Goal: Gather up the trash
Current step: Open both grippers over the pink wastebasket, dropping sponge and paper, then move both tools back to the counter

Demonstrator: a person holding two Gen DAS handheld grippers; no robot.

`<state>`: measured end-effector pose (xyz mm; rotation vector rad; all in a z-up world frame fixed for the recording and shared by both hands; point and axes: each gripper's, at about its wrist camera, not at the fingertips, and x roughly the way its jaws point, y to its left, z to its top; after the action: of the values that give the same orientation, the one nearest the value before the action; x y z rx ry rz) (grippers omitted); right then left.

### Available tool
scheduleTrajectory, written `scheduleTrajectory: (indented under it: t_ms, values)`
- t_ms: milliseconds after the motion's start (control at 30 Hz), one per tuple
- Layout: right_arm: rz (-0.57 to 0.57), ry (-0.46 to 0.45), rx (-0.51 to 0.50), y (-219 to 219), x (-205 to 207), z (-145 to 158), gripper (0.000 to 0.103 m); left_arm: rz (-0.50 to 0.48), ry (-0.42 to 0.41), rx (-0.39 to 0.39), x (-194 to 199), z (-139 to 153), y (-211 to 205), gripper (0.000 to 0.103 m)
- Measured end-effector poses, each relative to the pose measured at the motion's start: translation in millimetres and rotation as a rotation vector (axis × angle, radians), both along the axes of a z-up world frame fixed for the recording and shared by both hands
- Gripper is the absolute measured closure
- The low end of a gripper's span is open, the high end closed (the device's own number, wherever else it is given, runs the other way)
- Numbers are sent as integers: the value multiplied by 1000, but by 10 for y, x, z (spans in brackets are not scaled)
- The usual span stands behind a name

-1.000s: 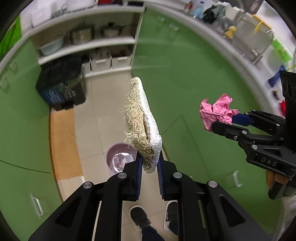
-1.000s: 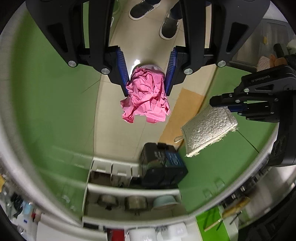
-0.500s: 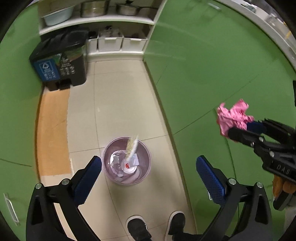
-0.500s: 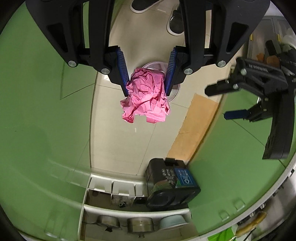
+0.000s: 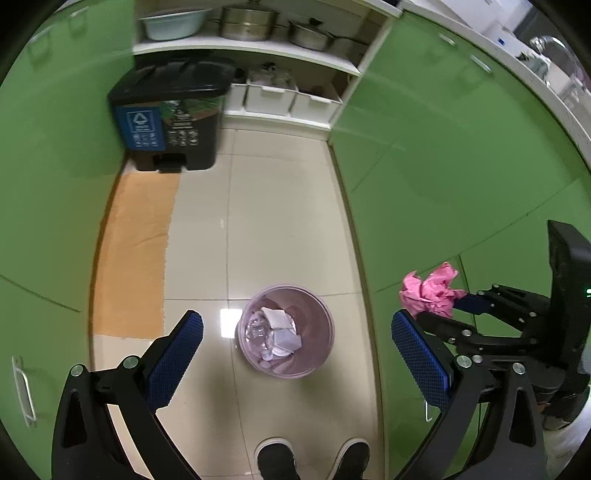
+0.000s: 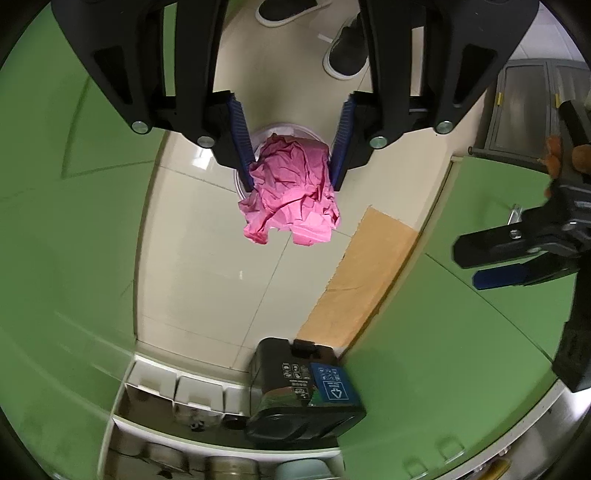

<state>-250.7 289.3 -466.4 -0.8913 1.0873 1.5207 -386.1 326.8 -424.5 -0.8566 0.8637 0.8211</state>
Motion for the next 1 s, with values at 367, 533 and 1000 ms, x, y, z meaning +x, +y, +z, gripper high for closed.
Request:
scheduleTrajectory:
  t_ms: [367, 533, 1000]
  values:
    - [-44, -24, -2, 5, 119, 123, 6, 22, -4, 10, -31, 164, -40, 5]
    - [-95, -25, 17, -129, 285, 651, 6, 0, -8, 24, 46, 615, -142, 5]
    - [-301, -59, 123, -1361, 1198, 3285, 4, -223, -28, 106, 818, 2992, -923, 5]
